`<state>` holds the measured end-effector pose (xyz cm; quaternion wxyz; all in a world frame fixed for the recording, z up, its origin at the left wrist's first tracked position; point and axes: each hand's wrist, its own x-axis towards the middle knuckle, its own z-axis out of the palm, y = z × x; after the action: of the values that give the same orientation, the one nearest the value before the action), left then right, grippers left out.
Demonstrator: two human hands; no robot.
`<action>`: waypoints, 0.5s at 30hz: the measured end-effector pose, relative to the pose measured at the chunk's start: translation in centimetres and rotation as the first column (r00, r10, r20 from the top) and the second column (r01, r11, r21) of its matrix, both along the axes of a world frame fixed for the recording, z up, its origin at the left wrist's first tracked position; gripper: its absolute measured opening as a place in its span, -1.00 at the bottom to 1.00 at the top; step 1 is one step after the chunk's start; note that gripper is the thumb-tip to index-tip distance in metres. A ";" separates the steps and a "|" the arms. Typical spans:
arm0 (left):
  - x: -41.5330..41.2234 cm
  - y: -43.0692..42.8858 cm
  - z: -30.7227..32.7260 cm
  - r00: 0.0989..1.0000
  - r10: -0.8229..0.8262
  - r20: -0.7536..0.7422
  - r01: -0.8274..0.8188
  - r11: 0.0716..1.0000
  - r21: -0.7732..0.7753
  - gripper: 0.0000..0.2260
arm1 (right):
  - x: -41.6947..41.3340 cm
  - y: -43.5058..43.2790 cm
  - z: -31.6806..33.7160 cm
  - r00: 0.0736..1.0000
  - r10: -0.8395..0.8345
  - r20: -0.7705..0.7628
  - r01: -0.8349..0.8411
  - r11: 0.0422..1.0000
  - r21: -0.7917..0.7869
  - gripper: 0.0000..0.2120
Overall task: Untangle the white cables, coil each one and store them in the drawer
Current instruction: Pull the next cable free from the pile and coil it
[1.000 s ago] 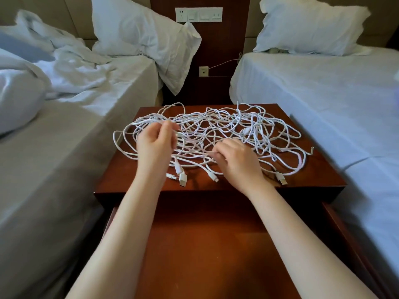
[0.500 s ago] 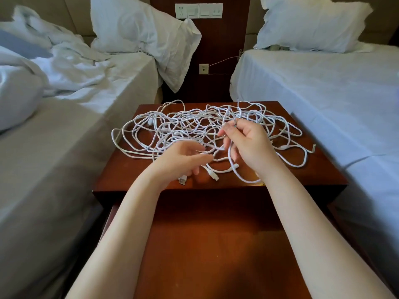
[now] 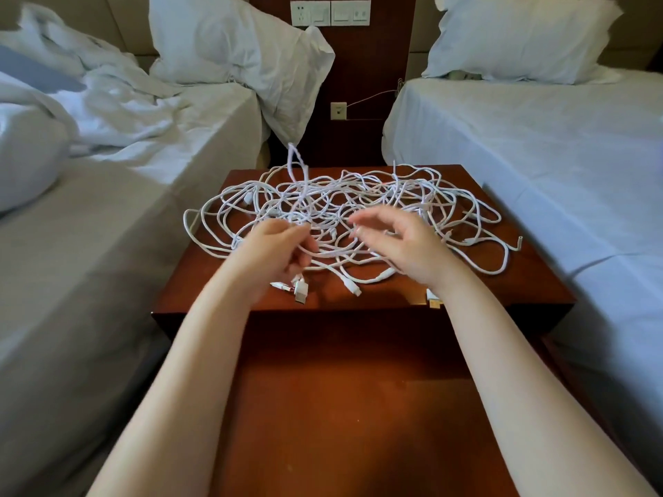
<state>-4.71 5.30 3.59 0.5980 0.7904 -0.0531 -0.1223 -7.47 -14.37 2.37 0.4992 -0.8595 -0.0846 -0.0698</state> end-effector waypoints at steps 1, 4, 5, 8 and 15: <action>0.3 0.6 0.0 1.000 0.017 -0.005 -0.017 0.999 -0.049 -0.72 | 0.1 0.3 -0.6 0.994 0.076 -0.073 -0.081 0.994 -0.070 -0.84; 1.1 1.5 -0.3 0.995 0.096 -0.006 -0.095 0.983 -0.155 -0.70 | 0.6 1.1 -2.3 0.991 0.099 -0.093 -0.122 0.952 -0.282 -0.92; 1.5 1.8 -0.5 0.989 0.147 -0.013 -0.147 0.966 -0.215 -0.69 | 0.7 0.9 -2.6 0.998 0.046 -0.040 -0.056 0.946 -0.320 -0.89; 2.5 2.5 -0.7 0.949 0.304 -0.078 -0.308 0.856 -0.414 -0.67 | 1.3 -1.3 -3.3 0.983 -0.121 0.139 0.164 0.919 -0.359 -0.81; 1.8 1.0 -0.7 0.972 0.136 -0.192 -0.217 0.829 -0.515 -0.73 | 1.8 -2.2 -4.7 0.887 -0.226 0.403 0.374 0.863 -0.339 -0.79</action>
<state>-2.86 6.31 2.90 0.8046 0.5836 0.0327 -0.1048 -5.64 -16.60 -2.37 0.2685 -0.9203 -0.0478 -0.2804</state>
